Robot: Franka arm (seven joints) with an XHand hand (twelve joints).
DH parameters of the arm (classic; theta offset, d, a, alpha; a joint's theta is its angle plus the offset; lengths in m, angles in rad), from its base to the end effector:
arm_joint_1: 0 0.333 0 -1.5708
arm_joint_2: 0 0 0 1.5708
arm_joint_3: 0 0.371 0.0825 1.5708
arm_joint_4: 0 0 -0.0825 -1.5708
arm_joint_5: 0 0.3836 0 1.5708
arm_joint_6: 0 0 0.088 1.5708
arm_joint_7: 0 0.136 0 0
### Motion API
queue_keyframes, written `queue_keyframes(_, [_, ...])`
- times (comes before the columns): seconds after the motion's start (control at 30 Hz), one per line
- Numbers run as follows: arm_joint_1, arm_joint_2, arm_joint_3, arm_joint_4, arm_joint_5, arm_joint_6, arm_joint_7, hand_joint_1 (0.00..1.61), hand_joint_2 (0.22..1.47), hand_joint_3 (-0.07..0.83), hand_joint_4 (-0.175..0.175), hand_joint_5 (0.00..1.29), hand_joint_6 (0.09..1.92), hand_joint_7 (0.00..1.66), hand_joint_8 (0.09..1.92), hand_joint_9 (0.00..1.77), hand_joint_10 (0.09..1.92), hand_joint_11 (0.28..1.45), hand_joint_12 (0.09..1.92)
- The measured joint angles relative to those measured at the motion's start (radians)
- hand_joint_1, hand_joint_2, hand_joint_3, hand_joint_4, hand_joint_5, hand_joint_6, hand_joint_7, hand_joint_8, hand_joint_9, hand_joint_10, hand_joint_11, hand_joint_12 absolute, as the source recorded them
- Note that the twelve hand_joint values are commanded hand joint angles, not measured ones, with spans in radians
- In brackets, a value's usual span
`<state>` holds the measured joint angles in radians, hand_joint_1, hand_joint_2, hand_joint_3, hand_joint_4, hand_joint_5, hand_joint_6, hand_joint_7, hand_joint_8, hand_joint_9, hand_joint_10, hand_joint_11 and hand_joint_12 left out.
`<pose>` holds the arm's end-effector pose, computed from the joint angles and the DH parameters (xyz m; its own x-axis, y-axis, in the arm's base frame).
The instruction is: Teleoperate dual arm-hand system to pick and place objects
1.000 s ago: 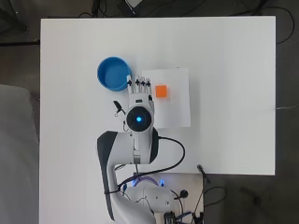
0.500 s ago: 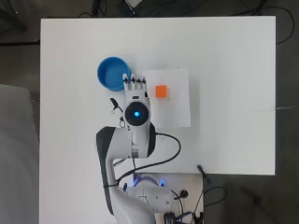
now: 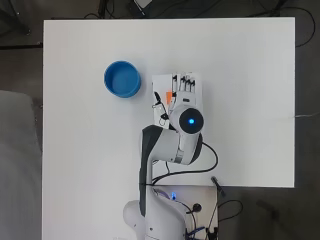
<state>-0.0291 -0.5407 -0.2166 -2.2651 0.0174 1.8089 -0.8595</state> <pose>0.3591 -0.1051 0.5831 0.7970 0.5864 0.1444 0.5957 -0.8028 -0.0280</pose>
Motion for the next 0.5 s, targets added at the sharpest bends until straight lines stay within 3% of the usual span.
queue_keyframes(0.17, [-0.007,0.035,-0.036,-0.09,-0.029,0.17,-0.009,0.12,0.98,-0.016,0.075,0.2,0.09,0.34,0.09,0.48,0.09,0.51,0.09])
queue_keyframes(0.3, [-0.004,0.113,-0.082,-0.161,0.017,0.315,-0.121,0.12,0.99,-0.007,0.063,0.19,0.09,0.32,0.09,0.47,0.09,0.5,0.09])
queue_keyframes(0.5, [0.008,0.204,-0.1,-0.199,0.127,0.334,-0.307,0.15,0.97,-0.008,0.048,0.18,0.09,0.27,0.09,0.44,0.09,0.48,0.09])
